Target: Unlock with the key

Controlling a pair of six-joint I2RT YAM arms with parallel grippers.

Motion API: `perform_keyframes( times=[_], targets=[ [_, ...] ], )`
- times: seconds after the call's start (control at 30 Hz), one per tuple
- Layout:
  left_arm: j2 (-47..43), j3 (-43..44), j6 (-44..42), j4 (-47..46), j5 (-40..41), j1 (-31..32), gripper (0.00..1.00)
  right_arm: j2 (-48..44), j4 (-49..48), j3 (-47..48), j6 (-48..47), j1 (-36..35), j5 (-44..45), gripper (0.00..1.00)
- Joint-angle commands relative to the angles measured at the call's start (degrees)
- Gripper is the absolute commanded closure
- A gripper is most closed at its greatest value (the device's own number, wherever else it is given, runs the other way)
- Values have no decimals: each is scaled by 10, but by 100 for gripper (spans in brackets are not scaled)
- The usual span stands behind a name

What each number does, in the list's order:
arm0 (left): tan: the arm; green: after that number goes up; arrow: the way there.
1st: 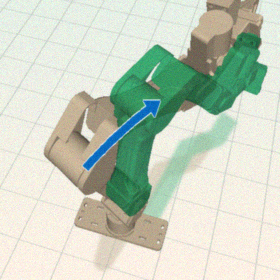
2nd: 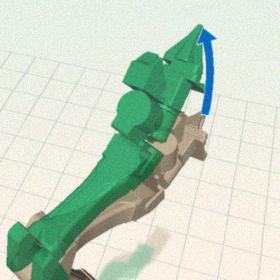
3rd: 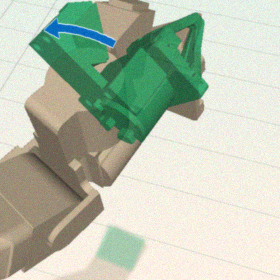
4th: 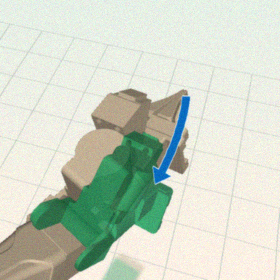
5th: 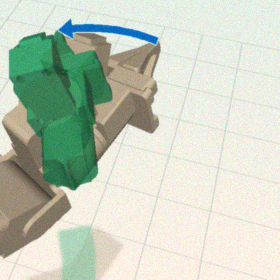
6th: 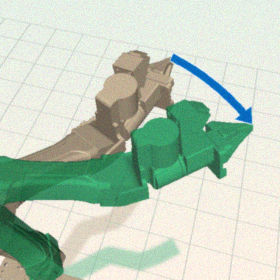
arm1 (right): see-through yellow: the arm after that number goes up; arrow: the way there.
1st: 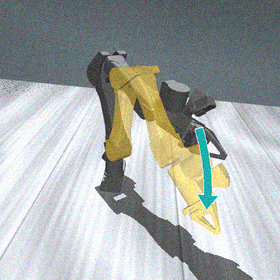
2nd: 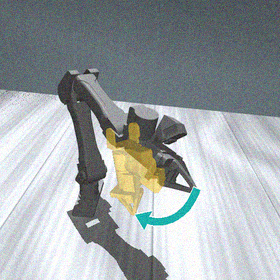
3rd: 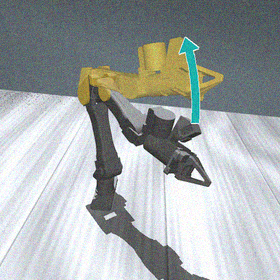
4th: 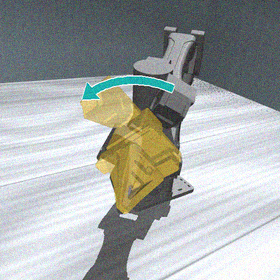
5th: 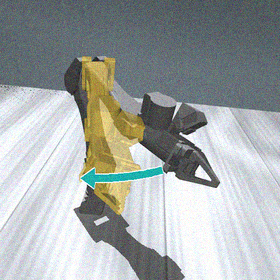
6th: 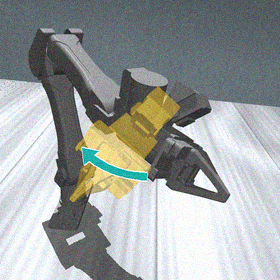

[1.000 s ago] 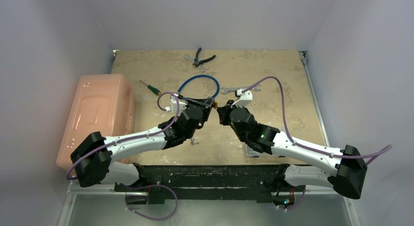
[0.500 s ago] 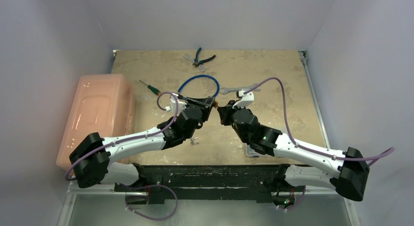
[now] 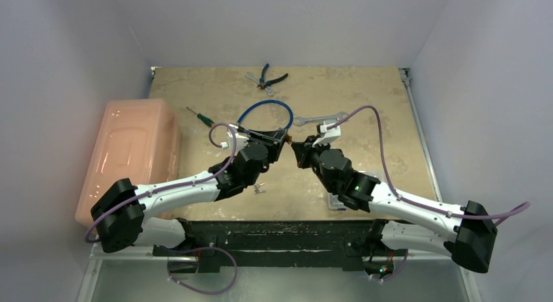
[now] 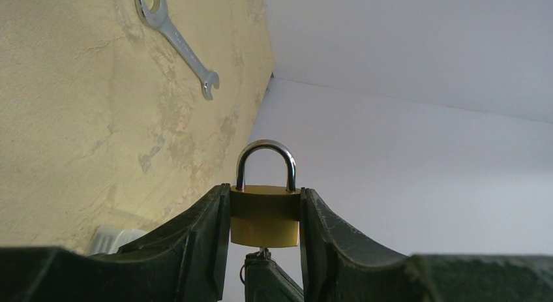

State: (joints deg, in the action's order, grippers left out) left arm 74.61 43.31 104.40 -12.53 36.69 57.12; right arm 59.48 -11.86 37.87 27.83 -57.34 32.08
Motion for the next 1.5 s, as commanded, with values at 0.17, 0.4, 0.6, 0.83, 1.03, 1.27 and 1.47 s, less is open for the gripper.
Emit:
perform_keyframes(
  times=[0.17,0.4,0.6,0.83,1.03,1.27,1.47],
  targets=[
    [-14,7,2,-36,-58,13,100,-11,-96,-9,-75,-1,-59,100],
    [-13,9,1,-37,-68,13,100,-22,-125,-23,-116,-1,-94,100],
    [-15,13,-1,-32,-71,13,100,-25,-141,-27,-177,-1,-142,100],
    [-15,14,-11,-39,-72,15,100,-15,-115,-5,-121,0,-72,100],
    [-13,13,-14,-49,-70,18,100,-4,-65,38,17,6,-54,100],
    [-21,20,-11,-34,-72,24,100,-6,-59,31,127,65,-142,100],
    [-31,25,-16,-19,-67,25,100,-20,-87,12,17,71,-161,100]
  ],
)
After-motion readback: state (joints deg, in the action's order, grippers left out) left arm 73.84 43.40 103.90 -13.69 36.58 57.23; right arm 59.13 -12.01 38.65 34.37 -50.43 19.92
